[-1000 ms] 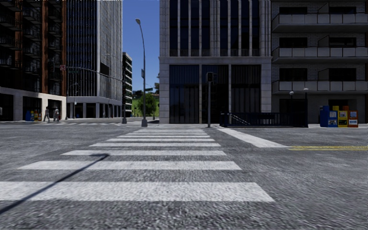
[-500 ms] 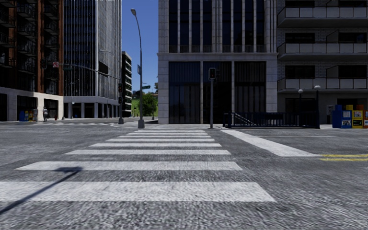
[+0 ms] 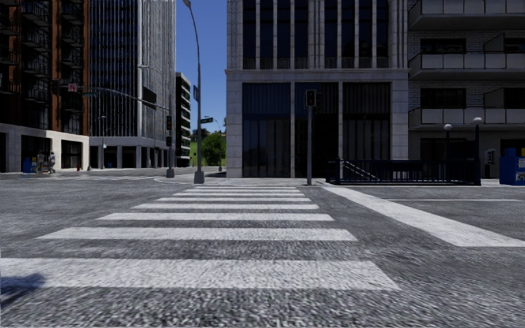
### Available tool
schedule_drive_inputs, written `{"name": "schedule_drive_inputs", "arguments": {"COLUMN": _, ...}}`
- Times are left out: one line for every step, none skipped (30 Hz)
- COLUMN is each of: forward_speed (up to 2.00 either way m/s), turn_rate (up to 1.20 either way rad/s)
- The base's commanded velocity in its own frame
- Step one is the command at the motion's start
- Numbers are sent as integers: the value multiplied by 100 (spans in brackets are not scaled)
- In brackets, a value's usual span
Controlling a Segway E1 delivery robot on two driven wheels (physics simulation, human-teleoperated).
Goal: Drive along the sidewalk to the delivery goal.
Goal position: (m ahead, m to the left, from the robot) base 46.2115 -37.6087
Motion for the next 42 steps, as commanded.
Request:
{"name": "schedule_drive_inputs", "arguments": {"forward_speed": 200, "turn_rate": 22}}
{"name": "schedule_drive_inputs", "arguments": {"forward_speed": 200, "turn_rate": 22}}
{"name": "schedule_drive_inputs", "arguments": {"forward_speed": 200, "turn_rate": 22}}
{"name": "schedule_drive_inputs", "arguments": {"forward_speed": 200, "turn_rate": 22}}
{"name": "schedule_drive_inputs", "arguments": {"forward_speed": 200, "turn_rate": 22}}
{"name": "schedule_drive_inputs", "arguments": {"forward_speed": 200, "turn_rate": 22}}
{"name": "schedule_drive_inputs", "arguments": {"forward_speed": 200, "turn_rate": 22}}
{"name": "schedule_drive_inputs", "arguments": {"forward_speed": 200, "turn_rate": 22}}
{"name": "schedule_drive_inputs", "arguments": {"forward_speed": 200, "turn_rate": 22}}
{"name": "schedule_drive_inputs", "arguments": {"forward_speed": 200, "turn_rate": 22}}
{"name": "schedule_drive_inputs", "arguments": {"forward_speed": 200, "turn_rate": 22}}
{"name": "schedule_drive_inputs", "arguments": {"forward_speed": 200, "turn_rate": 22}}
{"name": "schedule_drive_inputs", "arguments": {"forward_speed": 200, "turn_rate": 22}}
{"name": "schedule_drive_inputs", "arguments": {"forward_speed": 200, "turn_rate": 22}}
{"name": "schedule_drive_inputs", "arguments": {"forward_speed": 200, "turn_rate": 22}}
{"name": "schedule_drive_inputs", "arguments": {"forward_speed": 200, "turn_rate": 22}}
{"name": "schedule_drive_inputs", "arguments": {"forward_speed": 200, "turn_rate": 22}}
{"name": "schedule_drive_inputs", "arguments": {"forward_speed": 200, "turn_rate": 22}}
{"name": "schedule_drive_inputs", "arguments": {"forward_speed": 200, "turn_rate": 22}}
{"name": "schedule_drive_inputs", "arguments": {"forward_speed": 200, "turn_rate": 0}}
{"name": "schedule_drive_inputs", "arguments": {"forward_speed": 200, "turn_rate": 0}}
{"name": "schedule_drive_inputs", "arguments": {"forward_speed": 200, "turn_rate": 0}}
{"name": "schedule_drive_inputs", "arguments": {"forward_speed": 200, "turn_rate": 0}}
{"name": "schedule_drive_inputs", "arguments": {"forward_speed": 200, "turn_rate": 0}}
{"name": "schedule_drive_inputs", "arguments": {"forward_speed": 200, "turn_rate": 0}}
{"name": "schedule_drive_inputs", "arguments": {"forward_speed": 200, "turn_rate": 0}}
{"name": "schedule_drive_inputs", "arguments": {"forward_speed": 200, "turn_rate": 0}}
{"name": "schedule_drive_inputs", "arguments": {"forward_speed": 200, "turn_rate": 0}}
{"name": "schedule_drive_inputs", "arguments": {"forward_speed": 200, "turn_rate": 0}}
{"name": "schedule_drive_inputs", "arguments": {"forward_speed": 200, "turn_rate": 0}}
{"name": "schedule_drive_inputs", "arguments": {"forward_speed": 200, "turn_rate": 0}}
{"name": "schedule_drive_inputs", "arguments": {"forward_speed": 200, "turn_rate": 0}}
{"name": "schedule_drive_inputs", "arguments": {"forward_speed": 200, "turn_rate": 0}}
{"name": "schedule_drive_inputs", "arguments": {"forward_speed": 200, "turn_rate": 0}}
{"name": "schedule_drive_inputs", "arguments": {"forward_speed": 200, "turn_rate": 0}}
{"name": "schedule_drive_inputs", "arguments": {"forward_speed": 200, "turn_rate": 0}}
{"name": "schedule_drive_inputs", "arguments": {"forward_speed": 200, "turn_rate": 0}}
{"name": "schedule_drive_inputs", "arguments": {"forward_speed": 200, "turn_rate": 0}}
{"name": "schedule_drive_inputs", "arguments": {"forward_speed": 200, "turn_rate": 0}}
{"name": "schedule_drive_inputs", "arguments": {"forward_speed": 200, "turn_rate": 0}}
{"name": "schedule_drive_inputs", "arguments": {"forward_speed": 200, "turn_rate": 0}}
{"name": "schedule_drive_inputs", "arguments": {"forward_speed": 200, "turn_rate": 0}}
